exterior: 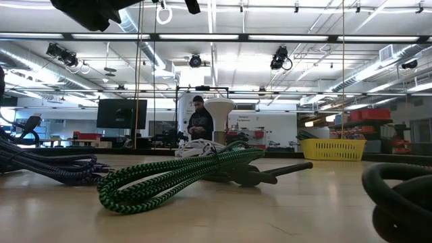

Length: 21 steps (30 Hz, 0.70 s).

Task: Pick & Place USB Port
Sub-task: Put the black USB cable into the green bin

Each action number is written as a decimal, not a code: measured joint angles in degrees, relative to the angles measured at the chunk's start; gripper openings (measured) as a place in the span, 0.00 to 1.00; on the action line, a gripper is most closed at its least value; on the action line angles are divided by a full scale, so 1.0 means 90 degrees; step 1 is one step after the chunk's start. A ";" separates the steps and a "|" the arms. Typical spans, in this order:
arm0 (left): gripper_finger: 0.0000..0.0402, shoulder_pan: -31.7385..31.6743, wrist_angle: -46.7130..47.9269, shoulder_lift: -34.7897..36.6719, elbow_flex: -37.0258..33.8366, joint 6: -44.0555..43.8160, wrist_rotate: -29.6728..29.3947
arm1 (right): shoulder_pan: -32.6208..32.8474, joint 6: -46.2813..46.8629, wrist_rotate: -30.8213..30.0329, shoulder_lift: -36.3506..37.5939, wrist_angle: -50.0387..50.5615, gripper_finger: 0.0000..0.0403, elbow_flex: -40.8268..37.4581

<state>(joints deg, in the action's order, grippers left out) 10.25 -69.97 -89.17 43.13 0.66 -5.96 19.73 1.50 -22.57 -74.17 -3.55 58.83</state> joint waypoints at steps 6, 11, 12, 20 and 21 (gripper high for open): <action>0.44 -0.0001 -0.0002 0.0000 0.0000 -0.0004 -0.0005 | -0.0005 -0.0055 0.0323 -0.0177 -0.0561 0.02 0.0000; 0.44 -0.0001 -0.0002 0.0000 0.0000 -0.0010 0.0026 | -0.0022 -0.0138 0.0466 -0.0373 -0.0768 0.02 0.0000; 0.44 -0.0001 -0.0011 0.0000 -0.0002 -0.0020 0.0080 | -0.0030 -0.0141 0.0460 -0.0402 -0.0748 0.02 0.0000; 0.43 -0.0001 -0.0009 0.0000 0.0000 -0.0052 0.0146 | -0.0143 -0.0169 0.0450 -0.0473 -0.0800 0.02 0.0000; 0.42 -0.0001 -0.0009 0.0000 -0.0002 -0.0054 0.0144 | -0.0146 -0.0173 0.0449 -0.0473 -0.0837 0.02 0.0000</action>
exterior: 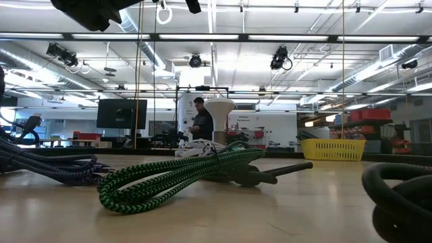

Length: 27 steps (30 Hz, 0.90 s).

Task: Pick & Place USB Port
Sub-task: Put the black USB cable into the green bin

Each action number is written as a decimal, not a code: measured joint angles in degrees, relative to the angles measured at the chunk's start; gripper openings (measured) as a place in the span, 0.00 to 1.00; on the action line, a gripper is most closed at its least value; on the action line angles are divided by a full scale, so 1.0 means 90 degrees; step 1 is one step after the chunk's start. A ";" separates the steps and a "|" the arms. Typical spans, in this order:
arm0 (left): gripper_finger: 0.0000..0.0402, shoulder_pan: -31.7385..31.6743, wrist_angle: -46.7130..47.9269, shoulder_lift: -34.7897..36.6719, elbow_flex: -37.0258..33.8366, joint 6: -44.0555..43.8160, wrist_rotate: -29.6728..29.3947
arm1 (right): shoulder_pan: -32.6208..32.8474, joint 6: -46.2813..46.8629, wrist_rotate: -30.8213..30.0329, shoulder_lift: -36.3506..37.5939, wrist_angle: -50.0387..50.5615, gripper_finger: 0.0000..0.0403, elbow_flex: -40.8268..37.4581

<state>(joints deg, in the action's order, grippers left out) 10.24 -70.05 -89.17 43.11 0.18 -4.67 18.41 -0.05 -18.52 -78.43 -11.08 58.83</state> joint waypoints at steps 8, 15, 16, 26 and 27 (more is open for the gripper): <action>0.04 0.0002 0.0006 -0.0002 0.0000 0.0052 0.0044 | 0.0002 0.0029 0.0029 0.0002 -0.0020 0.03 -0.0002; 0.02 0.0000 0.0059 -0.0010 -0.0004 0.0134 0.0082 | 0.0040 0.0172 0.0276 0.0005 0.0158 0.09 -0.0002; 0.02 0.0000 0.0072 -0.0012 -0.0005 0.0183 0.0063 | 0.0051 0.0172 0.0270 0.0005 0.0203 0.11 -0.0002; 0.02 0.0000 0.0163 -0.0010 -0.0005 0.0191 -0.0013 | 0.0085 0.0238 0.0321 0.0064 0.0548 0.29 -0.0002; 0.02 0.0000 0.0190 -0.0010 -0.0005 0.0191 -0.0020 | 0.0087 0.0239 0.0327 0.0096 0.0654 0.31 -0.0002</action>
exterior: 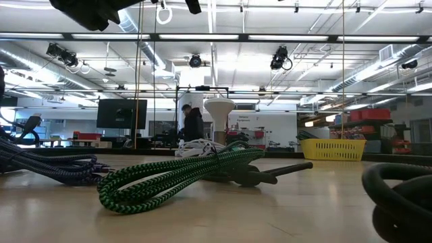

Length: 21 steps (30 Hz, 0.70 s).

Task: Pick & Place USB Port
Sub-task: Put the black USB cable into the green bin

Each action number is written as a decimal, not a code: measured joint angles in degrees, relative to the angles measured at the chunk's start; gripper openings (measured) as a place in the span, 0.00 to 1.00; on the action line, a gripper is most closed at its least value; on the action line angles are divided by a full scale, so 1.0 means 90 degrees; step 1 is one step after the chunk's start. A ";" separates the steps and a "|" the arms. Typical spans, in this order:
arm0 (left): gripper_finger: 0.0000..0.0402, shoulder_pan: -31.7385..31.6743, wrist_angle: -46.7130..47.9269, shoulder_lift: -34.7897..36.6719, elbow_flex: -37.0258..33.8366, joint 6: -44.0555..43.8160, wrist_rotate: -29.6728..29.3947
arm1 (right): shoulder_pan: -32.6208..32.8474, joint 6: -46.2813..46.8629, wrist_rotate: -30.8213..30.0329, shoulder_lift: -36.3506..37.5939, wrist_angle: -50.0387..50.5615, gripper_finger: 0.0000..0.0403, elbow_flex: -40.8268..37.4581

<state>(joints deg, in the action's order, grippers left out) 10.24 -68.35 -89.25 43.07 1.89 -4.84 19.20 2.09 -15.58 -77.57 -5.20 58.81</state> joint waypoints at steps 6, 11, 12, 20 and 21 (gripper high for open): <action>0.02 0.0102 0.0418 0.0007 0.0000 0.0002 -0.0073 | 0.0007 0.0108 -0.0220 0.0341 0.0882 0.35 -0.0005; 0.02 0.0296 0.1048 0.0288 -0.0001 0.0173 -0.0376 | 0.0005 0.0292 -0.0213 0.0600 0.1381 0.34 -0.0005; 0.02 0.0349 0.1373 0.0429 -0.0002 0.0209 -0.0490 | 0.0005 0.0359 -0.0200 0.0655 0.1507 0.34 -0.0005; 0.02 0.1049 0.3210 0.1490 -0.0005 0.0245 -0.0994 | 0.0005 0.0677 -0.0154 0.0786 0.2195 0.32 -0.0005; 0.02 0.1179 0.3480 0.1596 -0.0005 0.0228 -0.1094 | 0.0005 0.0679 -0.0152 0.0786 0.2217 0.31 -0.0005</action>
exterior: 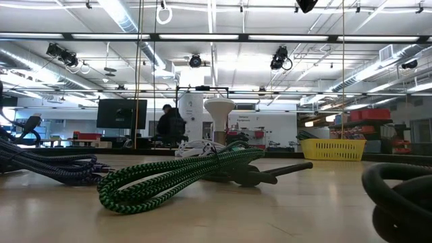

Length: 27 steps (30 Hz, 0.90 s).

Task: Pick & Place USB Port
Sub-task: Put the black USB cable into the green bin

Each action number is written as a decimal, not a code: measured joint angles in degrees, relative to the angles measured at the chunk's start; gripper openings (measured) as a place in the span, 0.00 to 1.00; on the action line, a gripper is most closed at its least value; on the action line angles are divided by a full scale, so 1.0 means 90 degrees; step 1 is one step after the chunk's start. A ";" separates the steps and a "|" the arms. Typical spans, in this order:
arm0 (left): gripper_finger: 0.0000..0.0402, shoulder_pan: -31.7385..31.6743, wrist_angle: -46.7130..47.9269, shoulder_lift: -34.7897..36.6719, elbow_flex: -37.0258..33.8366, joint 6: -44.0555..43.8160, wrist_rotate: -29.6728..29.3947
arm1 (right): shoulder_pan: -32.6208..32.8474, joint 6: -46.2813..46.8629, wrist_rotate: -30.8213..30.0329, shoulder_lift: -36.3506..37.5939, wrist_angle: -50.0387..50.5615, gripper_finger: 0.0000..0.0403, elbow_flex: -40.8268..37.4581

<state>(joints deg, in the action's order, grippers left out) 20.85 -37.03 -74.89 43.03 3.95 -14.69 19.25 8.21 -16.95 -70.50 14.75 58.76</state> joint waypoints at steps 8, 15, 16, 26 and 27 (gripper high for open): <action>0.02 0.1254 0.1874 0.0649 -0.0005 -0.0841 -0.0678 | -0.0005 -0.0029 -0.0179 0.0000 0.0005 0.31 -0.0001; 0.02 0.2418 0.2941 0.0893 -0.0005 -0.2373 -0.1448 | -0.0005 -0.0029 -0.0261 0.0000 0.0055 0.31 0.0000; 0.02 0.2588 0.3073 0.0893 -0.0005 -0.2647 -0.1520 | -0.0005 -0.0029 -0.0260 0.0000 0.0069 0.31 -0.0001; 0.02 0.3987 0.4980 0.0888 -0.0005 -0.5509 -0.1401 | -0.0010 -0.0032 -0.0646 0.0000 0.0143 0.30 -0.0001; 0.02 0.4092 0.5165 0.0885 -0.0005 -0.5791 -0.1304 | -0.0010 -0.0033 -0.0687 0.0000 0.0144 0.30 0.0000</action>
<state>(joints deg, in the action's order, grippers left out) 57.68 9.46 -66.92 42.98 -48.18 -26.43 19.16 7.91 -23.13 -70.50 16.05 58.76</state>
